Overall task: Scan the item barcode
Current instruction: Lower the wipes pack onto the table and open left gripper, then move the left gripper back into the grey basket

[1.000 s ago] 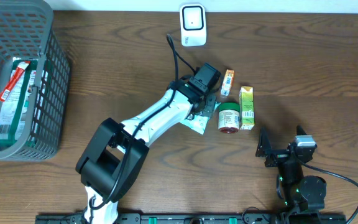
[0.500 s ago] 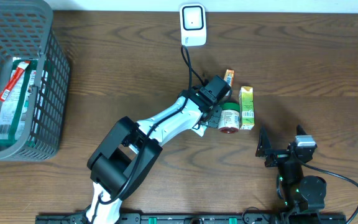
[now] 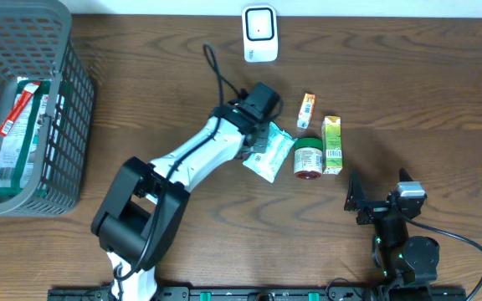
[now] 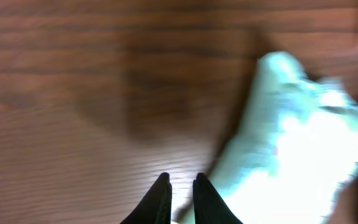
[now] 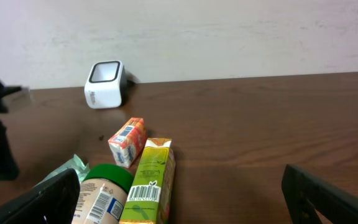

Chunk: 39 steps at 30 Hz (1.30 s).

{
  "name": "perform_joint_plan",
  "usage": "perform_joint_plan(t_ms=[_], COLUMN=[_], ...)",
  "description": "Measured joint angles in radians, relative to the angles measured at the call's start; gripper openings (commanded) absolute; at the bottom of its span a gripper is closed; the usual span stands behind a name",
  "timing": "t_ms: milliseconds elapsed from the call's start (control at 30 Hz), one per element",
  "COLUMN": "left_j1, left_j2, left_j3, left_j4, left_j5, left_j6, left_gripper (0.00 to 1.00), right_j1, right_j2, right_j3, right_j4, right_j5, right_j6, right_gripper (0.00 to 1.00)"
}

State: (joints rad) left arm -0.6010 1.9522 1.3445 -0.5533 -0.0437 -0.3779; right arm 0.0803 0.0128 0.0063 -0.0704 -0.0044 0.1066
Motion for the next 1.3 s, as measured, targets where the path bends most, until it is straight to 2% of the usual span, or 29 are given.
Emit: perform_joint_plan(t_ms=[333,800,1167,1300], left_j1=[0.017,-0.031,-0.035,-0.018], left_j2=[-0.001,-0.008,-0.028,-0.087], left_j3=[-0.14,-0.151,-0.166,-0.174], left_j4=[0.063,0.083,0.065,0.027], left_j5=[0.027,0.148,0.173,0.172], left_j6=[-0.018,-0.045,-0.045,-0.045], left_gripper=[0.15,0.15,0.16,0.16], right_j1=[0.0,0.0,0.0,0.0], right_j2=[0.0,0.0,0.0,0.0], right_j3=[0.0,0.0,0.0,0.0], right_j4=[0.0,0.0,0.0,0.0], right_j5=[0.0,0.0,0.0,0.0], right_j6=[0.0,0.0,0.0,0.0], right_gripper=[0.99,0.99,0.99,0.99])
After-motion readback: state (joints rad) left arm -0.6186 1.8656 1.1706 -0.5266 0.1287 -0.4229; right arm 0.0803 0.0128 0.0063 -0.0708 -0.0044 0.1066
